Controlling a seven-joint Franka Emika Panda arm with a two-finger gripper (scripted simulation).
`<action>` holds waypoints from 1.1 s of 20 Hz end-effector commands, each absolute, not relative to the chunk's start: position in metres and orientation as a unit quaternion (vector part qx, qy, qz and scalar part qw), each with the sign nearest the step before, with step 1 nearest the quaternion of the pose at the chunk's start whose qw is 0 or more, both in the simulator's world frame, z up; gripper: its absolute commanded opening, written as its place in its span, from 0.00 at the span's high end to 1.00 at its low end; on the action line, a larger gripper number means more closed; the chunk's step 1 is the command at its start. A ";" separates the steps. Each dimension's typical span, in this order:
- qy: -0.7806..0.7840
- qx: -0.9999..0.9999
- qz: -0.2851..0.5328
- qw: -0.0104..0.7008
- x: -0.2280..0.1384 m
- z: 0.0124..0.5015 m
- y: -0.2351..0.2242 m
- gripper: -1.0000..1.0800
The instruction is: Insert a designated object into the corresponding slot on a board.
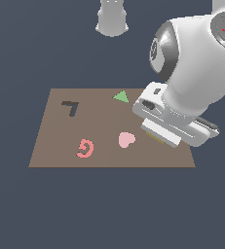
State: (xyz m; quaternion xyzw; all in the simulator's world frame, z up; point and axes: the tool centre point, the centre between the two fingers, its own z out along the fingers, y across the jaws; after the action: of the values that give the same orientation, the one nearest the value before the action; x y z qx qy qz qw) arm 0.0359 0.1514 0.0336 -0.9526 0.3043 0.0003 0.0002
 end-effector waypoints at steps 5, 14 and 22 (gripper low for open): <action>0.408 -0.913 0.000 0.001 0.003 0.036 0.147 1.00; 0.523 -0.852 0.000 0.001 -0.035 0.039 0.152 1.00; 0.576 -0.817 0.001 0.001 -0.053 0.040 0.160 1.00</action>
State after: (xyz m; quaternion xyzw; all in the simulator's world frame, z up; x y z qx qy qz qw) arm -0.0501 0.1585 0.0397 -0.8231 0.5678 0.0008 0.0005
